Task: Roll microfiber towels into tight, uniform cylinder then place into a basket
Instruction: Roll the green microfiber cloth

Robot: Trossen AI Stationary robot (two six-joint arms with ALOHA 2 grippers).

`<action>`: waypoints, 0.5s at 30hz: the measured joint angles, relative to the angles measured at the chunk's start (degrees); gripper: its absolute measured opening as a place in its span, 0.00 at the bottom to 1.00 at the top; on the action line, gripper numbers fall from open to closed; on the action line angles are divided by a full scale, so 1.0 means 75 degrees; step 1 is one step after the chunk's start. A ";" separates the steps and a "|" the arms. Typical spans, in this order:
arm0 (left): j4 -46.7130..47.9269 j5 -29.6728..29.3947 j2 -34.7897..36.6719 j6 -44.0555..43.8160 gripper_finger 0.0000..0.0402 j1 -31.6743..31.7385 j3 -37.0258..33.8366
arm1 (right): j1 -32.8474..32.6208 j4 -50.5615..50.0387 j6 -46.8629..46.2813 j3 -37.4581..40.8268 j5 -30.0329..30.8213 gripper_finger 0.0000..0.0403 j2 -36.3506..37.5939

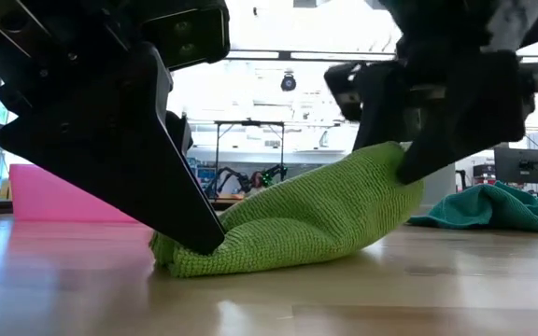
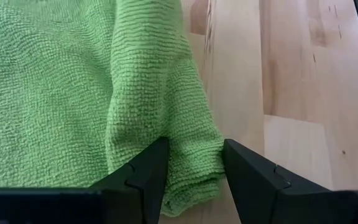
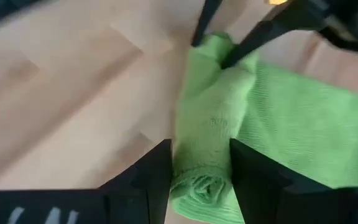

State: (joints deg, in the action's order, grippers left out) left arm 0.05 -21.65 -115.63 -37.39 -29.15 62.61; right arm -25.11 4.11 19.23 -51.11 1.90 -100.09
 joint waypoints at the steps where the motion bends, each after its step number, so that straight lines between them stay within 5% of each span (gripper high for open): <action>1: -0.0003 0.0000 0.0000 0.0000 0.37 0.0000 0.0000 | -0.0064 -0.0116 0.0081 -0.0011 0.0337 0.36 0.0021; 7: -0.0011 0.0003 -0.0003 -0.0131 0.37 0.0000 0.0000 | -0.0227 -0.1089 -0.0678 -0.0011 0.1661 0.36 0.0047; 15: -0.0013 0.0005 -0.0006 -0.0134 0.37 0.0028 -0.0003 | -0.0311 -0.1286 -0.2306 -0.0178 0.1218 0.36 0.0047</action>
State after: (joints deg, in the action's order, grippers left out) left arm -0.04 -21.61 -115.68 -38.39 -28.94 62.59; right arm -27.44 -5.53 1.93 -52.45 11.03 -99.74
